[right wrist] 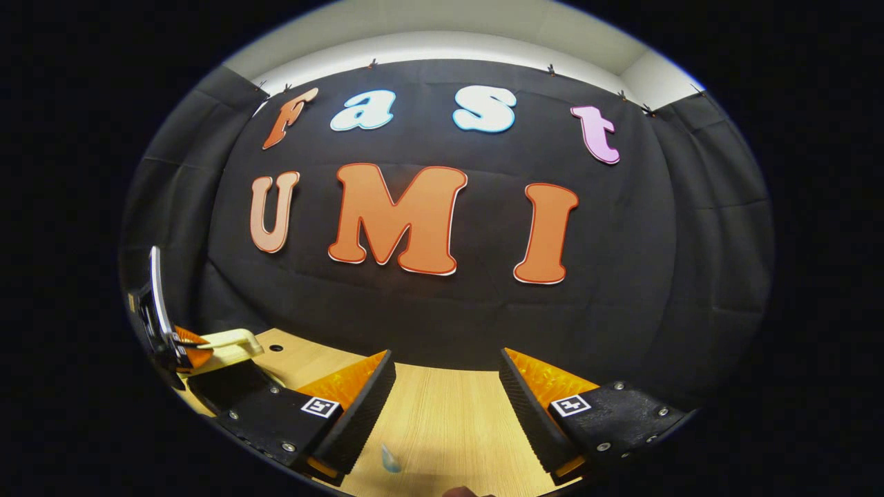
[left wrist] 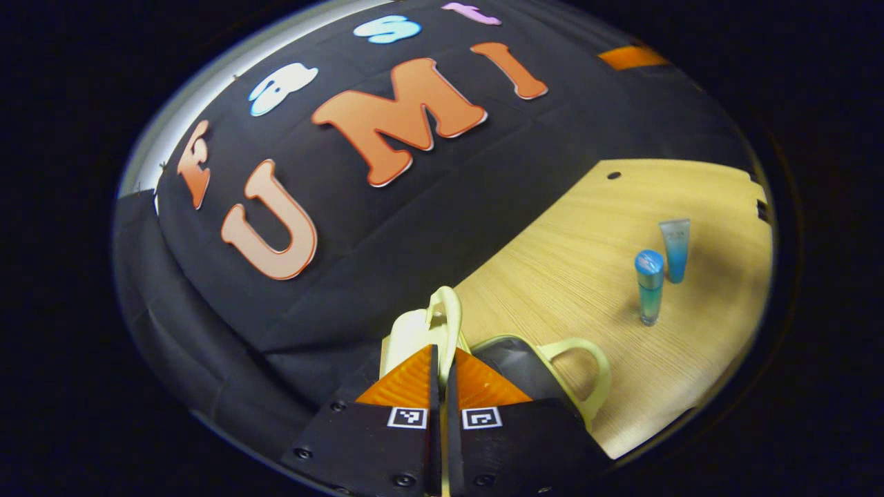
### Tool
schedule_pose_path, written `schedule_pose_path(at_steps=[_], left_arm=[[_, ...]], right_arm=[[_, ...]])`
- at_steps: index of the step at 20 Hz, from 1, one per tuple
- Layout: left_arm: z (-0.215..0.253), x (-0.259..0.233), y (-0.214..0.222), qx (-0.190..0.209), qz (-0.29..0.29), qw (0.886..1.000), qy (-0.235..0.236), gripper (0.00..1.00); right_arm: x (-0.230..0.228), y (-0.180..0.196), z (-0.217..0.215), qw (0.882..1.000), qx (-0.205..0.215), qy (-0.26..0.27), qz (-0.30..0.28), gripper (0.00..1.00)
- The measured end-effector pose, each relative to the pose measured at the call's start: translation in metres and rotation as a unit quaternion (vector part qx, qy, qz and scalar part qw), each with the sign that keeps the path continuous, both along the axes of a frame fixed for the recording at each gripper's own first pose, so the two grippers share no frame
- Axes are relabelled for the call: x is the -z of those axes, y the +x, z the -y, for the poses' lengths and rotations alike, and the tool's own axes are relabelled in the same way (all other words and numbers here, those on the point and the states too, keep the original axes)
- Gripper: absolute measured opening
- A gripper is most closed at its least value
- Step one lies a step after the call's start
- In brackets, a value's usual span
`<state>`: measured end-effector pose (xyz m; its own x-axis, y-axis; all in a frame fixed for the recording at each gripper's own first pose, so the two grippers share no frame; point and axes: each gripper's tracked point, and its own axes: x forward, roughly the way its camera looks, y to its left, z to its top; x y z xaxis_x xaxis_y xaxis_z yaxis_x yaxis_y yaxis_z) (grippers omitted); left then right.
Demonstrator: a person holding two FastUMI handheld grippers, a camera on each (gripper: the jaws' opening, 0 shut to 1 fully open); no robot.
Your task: First open the suitcase, pack the skin care products into it, and then close the suitcase.
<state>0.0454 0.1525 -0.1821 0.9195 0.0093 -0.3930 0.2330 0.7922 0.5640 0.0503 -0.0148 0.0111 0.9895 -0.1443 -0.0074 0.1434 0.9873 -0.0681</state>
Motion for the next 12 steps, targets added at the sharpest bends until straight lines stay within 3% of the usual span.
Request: schedule_pose_path(at_steps=[5,12], left_arm=[[-0.056,-0.035,0.013,-0.054,0.033,0.997,-0.051,0.04],[-0.148,-0.056,0.022,-0.133,0.061,0.982,-0.12,0.04]], right_arm=[[-0.006,0.002,-0.016,1.0,-0.01,-0.014,0.002,0.95],[-0.007,0.006,-0.039,1.0,-0.012,-0.017,-0.002,0.95]])
